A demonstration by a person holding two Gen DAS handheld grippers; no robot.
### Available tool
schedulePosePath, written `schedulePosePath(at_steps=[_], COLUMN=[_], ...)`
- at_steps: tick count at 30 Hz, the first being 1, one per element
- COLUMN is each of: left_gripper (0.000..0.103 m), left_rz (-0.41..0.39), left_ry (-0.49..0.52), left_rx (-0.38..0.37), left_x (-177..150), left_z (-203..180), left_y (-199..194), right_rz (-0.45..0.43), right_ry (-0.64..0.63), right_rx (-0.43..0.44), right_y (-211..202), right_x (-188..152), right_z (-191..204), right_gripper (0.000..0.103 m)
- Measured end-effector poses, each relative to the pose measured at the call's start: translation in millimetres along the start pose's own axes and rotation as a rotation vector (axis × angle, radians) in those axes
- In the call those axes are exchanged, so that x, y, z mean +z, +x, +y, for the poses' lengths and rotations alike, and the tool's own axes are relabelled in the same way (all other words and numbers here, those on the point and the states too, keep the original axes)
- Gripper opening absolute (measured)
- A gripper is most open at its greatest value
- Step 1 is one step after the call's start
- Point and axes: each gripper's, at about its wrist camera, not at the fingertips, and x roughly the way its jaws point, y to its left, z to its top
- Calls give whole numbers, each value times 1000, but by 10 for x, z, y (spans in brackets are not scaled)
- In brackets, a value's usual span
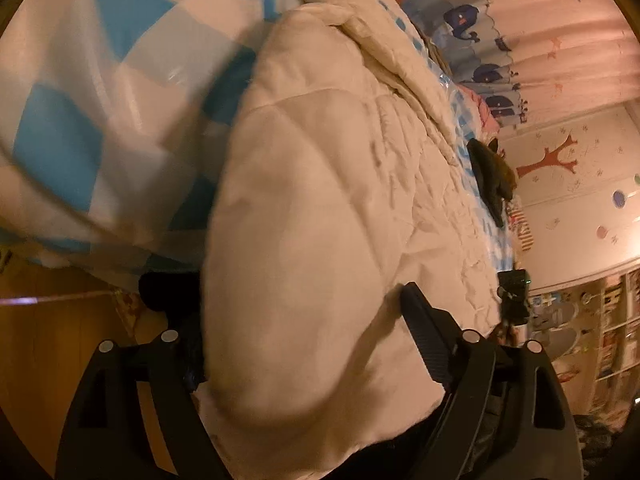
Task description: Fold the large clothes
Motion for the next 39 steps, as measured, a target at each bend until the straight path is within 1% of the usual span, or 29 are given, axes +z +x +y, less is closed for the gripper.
schedulePosePath(at_steps=[1, 2, 3, 5, 6, 9, 11, 13, 14, 16, 17, 18, 19, 20, 21, 22, 23, 24, 26, 27, 28, 29, 30, 32, 33, 36, 37, 39], left_gripper=[58, 35, 21, 15, 13, 10, 10, 10, 12, 18, 29, 43, 49, 58, 64, 67, 75, 78, 78, 73, 61, 28, 18, 13, 12, 11, 11, 11], left_rz=[-12, -12, -15, -47, -60, -109, -116, -84, -53, 1, 18, 29, 30, 24, 21, 22, 24, 23, 20, 9, -13, -13, -15, -52, -71, -134, -157, -181], left_ry=[14, 18, 20, 66, 79, 118, 177, 251, 279, 277, 255, 231, 206, 181, 154, 134, 120, 111, 91, 86, 92, 96, 94, 140, 145, 166, 187, 229], left_rx=[6, -4, -7, 26, 31, 5, -11, 10, 41, 75, 89, 96, 97, 92, 81, 74, 81, 90, 70, 65, 54, 29, 10, 39, 32, -20, -43, -60], left_x=[-17, -19, -18, -40, -39, -46, -87, -157, -198, -235, -224, -216, -216, -213, -202, -187, -187, -194, -204, -213, -226, -236, -236, -250, -251, -242, -257, -280], left_z=[-48, -85, -110, -253, -298, -449, -600, -707, -710, -631, -572, -508, -427, -360, -299, -255, -227, -203, -161, -161, -142, -158, -219, -344, -388, -521, -598, -713], left_y=[1, -2, -19, -109, -159, -405, -541, -600, -579, -477, -421, -378, -342, -313, -280, -244, -212, -179, -139, -119, -131, -122, -98, -173, -238, -478, -600, -777], right_rz=[-17, -38, -60, -103, -119, -154, -152, -134, -118, -97, -80, -75, -81, -81, -79, -79, -74, -64, -64, -77, -99, -112, -126, -158, -173, -208, -210, -216], right_ry=[-3, -5, -7, -12, -19, -57, -86, -100, -95, -57, -14, 5, 17, 30, 38, 42, 42, 36, 12, 7, 4, -3, -10, -21, -28, -74, -83, -117], right_rx=[-7, -8, -12, -3, 5, 39, 57, 41, 24, -7, 2, 2, -11, -4, 14, 23, 23, 21, -7, -25, -22, -23, -22, 6, 24, 72, 82, 111], right_y=[-5, -22, -51, -123, -146, -257, -322, -370, -357, -331, -303, -284, -271, -261, -251, -238, -209, -173, -129, -127, -141, -157, -168, -209, -237, -339, -358, -410], right_x=[1, -4, -6, -32, -48, -124, -180, -231, -235, -232, -221, -211, -197, -180, -169, -153, -138, -128, -125, -125, -135, -149, -166, -196, -208, -248, -254, -276], right_z=[12, 19, 18, 35, 65, 204, 303, 312, 293, 184, 82, 24, -17, -65, -88, -100, -96, -77, -25, -8, 5, 21, 48, 108, 143, 349, 392, 541], right_gripper=[37, 34, 23, 18, 16, 15, 15, 15, 15, 20, 32, 45, 50, 50, 50, 50, 50, 50, 36, 29, 24, 21, 19, 16, 16, 15, 15, 15])
